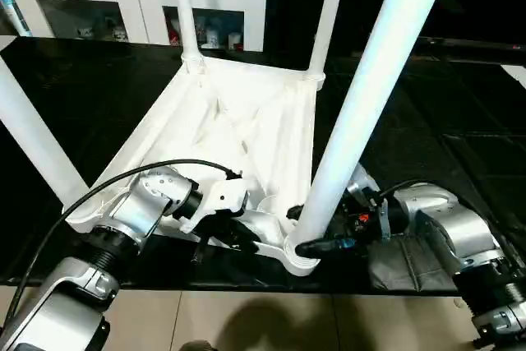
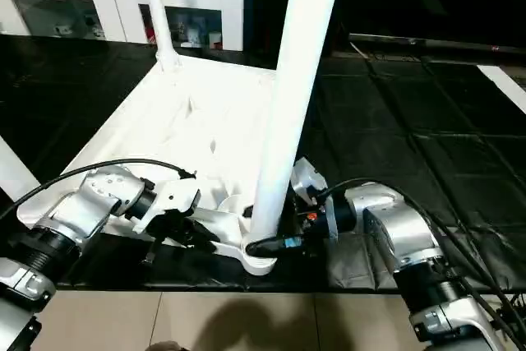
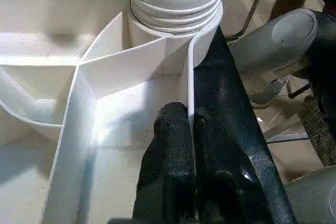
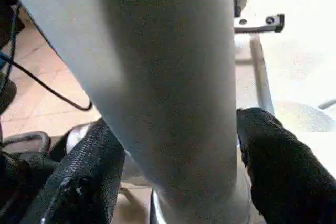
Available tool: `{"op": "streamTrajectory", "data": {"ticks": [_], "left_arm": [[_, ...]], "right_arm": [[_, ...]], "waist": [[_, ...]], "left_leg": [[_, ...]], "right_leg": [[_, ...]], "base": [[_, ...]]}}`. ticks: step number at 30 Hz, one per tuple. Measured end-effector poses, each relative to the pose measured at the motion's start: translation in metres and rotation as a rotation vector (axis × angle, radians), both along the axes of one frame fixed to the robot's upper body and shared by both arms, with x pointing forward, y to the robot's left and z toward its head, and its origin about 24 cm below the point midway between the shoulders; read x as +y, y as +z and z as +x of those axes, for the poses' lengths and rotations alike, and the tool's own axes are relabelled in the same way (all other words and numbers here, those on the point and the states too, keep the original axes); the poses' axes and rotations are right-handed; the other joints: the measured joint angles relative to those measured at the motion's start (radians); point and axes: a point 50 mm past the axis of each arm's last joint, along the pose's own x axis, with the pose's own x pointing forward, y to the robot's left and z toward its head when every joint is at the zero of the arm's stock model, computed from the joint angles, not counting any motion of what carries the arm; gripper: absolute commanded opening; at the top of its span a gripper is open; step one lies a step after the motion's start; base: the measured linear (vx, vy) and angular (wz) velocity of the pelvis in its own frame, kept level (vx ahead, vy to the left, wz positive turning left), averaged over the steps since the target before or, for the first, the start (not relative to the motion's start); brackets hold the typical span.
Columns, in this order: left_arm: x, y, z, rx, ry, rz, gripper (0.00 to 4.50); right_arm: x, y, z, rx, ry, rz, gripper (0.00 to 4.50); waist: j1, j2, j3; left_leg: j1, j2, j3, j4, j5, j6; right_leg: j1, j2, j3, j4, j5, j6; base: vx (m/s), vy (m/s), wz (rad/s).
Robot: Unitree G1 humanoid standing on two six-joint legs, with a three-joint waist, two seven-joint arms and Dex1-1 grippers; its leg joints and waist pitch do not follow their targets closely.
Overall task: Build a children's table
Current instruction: Rotate leg to tighten
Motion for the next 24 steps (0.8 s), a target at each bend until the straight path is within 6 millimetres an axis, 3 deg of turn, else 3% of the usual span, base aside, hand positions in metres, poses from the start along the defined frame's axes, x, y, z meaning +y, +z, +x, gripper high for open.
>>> {"op": "streamTrajectory", "data": {"ticks": [10,20,24], "left_arm": [[0.001,-0.001,0.001,-0.015,0.004,0.007,0.00],[-0.001,-0.002,0.003,-0.015,0.052,0.002,0.00],[0.000,-0.003,0.013,-0.014,0.239,-0.005,0.00]], "right_arm": [[0.007,-0.002,0.002,-0.034,0.009,-0.008,2.24],[0.010,-0.004,0.001,-0.057,-0.065,0.017,2.12],[0.014,-0.008,0.011,-0.083,-0.323,0.019,2.07]], "waist": [[-0.001,0.000,0.000],[-0.002,0.000,0.000],[-0.029,-0.001,0.000]], "left_leg": [[0.001,0.000,0.000,0.002,0.000,0.000],[0.003,0.000,0.000,0.002,0.000,0.000],[0.005,0.000,0.000,0.003,0.001,-0.002]], "right_leg": [[0.001,0.000,0.000,0.001,0.000,0.000],[0.002,0.000,0.001,0.002,0.000,-0.001],[0.002,0.000,0.001,0.005,-0.002,0.003]], "base": [[0.000,0.000,0.00],[0.000,0.000,0.00],[0.000,0.000,0.00]]}}
